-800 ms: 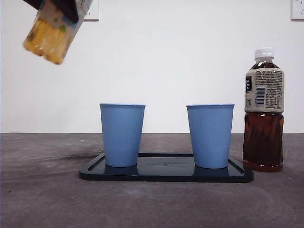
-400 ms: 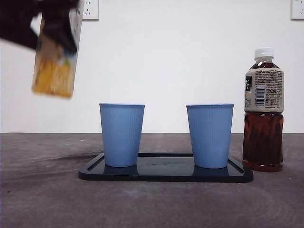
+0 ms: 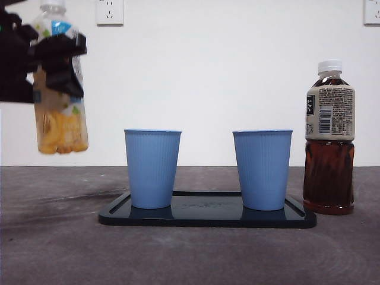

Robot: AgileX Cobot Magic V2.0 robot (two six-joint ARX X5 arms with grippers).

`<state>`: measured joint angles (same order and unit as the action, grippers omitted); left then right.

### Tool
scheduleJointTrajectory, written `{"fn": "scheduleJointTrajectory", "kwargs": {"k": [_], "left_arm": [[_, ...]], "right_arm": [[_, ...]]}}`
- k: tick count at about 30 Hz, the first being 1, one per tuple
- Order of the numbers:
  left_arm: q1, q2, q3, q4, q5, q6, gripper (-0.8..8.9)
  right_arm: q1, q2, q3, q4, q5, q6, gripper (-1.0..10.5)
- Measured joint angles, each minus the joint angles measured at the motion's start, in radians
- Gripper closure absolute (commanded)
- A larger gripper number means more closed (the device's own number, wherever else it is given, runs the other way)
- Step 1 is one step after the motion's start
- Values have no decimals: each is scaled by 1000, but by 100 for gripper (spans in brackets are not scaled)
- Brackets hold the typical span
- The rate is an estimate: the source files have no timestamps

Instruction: Pour the drink into the cup

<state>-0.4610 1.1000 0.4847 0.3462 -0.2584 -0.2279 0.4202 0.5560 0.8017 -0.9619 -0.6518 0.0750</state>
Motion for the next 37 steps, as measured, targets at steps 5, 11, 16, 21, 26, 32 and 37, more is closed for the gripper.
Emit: {"fn": "scheduleJointTrajectory", "kwargs": {"k": [5,11,16,21,26,32,37], "left_arm": [[6,93,-6,34,19,-8,601],[8,199,-7,139,26,-2,601],[12,282,-7,191,27,1,602],[12,318,-7,235,26,1,601],[14,341,-7,238,27,4,600],[14,341,-7,237,26,5,549],[14,341,-7,234,26,5,430]], "right_arm": [[0,0,0,0,0,0,583],[0,0,0,0,0,0,583],[0,0,0,0,0,0,583],[0,0,0,0,0,0,583],[0,0,0,0,0,0,583],[0,0,0,0,0,0,583],[0,0,0,0,0,0,583]]}}
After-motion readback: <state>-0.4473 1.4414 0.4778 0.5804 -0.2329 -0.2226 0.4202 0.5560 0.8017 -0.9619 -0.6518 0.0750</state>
